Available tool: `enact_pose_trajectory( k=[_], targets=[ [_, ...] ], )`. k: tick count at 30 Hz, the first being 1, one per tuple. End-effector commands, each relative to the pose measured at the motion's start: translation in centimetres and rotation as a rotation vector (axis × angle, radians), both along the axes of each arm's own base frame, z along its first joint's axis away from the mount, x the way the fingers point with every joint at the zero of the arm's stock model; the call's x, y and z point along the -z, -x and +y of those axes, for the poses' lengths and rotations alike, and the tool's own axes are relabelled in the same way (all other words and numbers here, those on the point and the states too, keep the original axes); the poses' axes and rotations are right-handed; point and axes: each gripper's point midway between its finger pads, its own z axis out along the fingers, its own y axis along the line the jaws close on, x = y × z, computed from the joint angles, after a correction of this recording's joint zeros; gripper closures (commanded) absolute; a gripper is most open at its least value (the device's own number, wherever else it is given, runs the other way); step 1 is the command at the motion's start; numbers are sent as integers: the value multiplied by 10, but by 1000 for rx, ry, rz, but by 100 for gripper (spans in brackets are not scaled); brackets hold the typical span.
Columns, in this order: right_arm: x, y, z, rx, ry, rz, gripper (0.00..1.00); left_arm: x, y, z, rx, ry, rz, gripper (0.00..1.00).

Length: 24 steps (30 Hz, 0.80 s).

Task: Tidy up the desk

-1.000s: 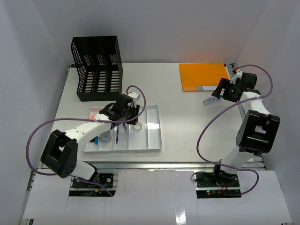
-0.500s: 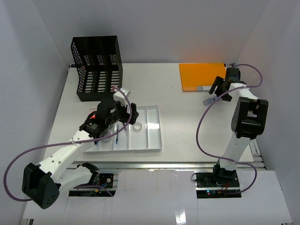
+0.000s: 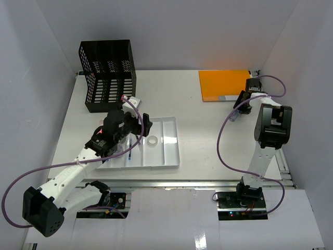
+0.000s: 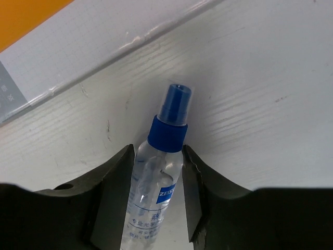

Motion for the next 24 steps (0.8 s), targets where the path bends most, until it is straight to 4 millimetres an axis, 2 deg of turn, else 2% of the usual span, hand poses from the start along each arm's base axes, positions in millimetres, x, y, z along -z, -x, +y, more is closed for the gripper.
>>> enact_pose_trajectory(
  k=[1,4,7,10,11,13,14,17,21,23,24],
  targets=[
    [-4,10,12,-34,-40,-11,68,-4,-3,6,-18,3,-33,2],
    [-13,15,19,-83,-54,-37,81,-6,-2,6,-21,12,-37,2],
    [-26,24,38,-229,-85,-74,92,-11,1,6,-7,34,-54,2],
    [-61,42,102,-547,-213,-154,92,-17,2,7,-2,56,-81,2],
    [-66,52,118,-616,-236,-150,92,-18,1,7,-4,57,-84,2],
    [-81,78,170,-830,-256,-172,92,-19,1,9,-10,62,-88,2],
    [-88,89,186,-894,-254,-190,92,-21,1,9,-13,64,-93,2],
    [-107,112,242,-1046,-262,-256,92,-24,2,12,-22,71,-109,2],
    [-134,132,313,-1174,-337,-304,92,-35,4,21,-57,83,-165,2],
    [-133,138,339,-1212,-382,-273,92,-40,5,27,-78,87,-194,2],
    [-134,135,342,-1202,-394,-268,92,-42,6,29,-87,89,-205,2]
  ],
)
